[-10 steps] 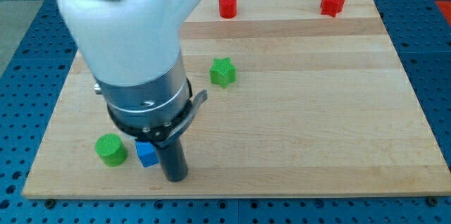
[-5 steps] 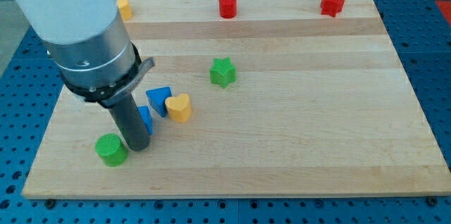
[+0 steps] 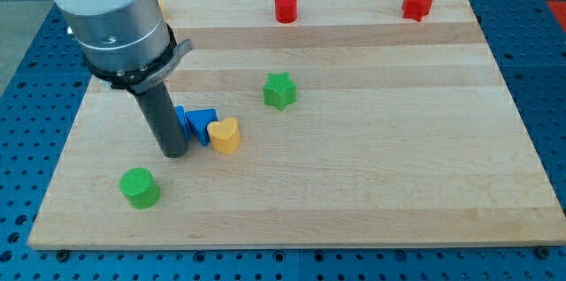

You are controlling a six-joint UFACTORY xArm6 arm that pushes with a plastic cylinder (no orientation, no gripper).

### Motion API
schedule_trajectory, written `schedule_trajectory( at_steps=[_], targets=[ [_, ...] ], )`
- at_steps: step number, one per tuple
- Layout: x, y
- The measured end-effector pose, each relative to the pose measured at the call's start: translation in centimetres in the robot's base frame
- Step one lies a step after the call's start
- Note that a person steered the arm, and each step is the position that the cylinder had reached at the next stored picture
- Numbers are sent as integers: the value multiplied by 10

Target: Move the blue cube to the left center of the board

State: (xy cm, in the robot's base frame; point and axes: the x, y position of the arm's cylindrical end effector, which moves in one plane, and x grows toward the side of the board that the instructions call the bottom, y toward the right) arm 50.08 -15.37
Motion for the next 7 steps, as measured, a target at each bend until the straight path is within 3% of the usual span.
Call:
schedule_trajectory(
  at_steps=[4,7],
  targets=[
    [-73,4],
    [-81,-32]
  ],
)
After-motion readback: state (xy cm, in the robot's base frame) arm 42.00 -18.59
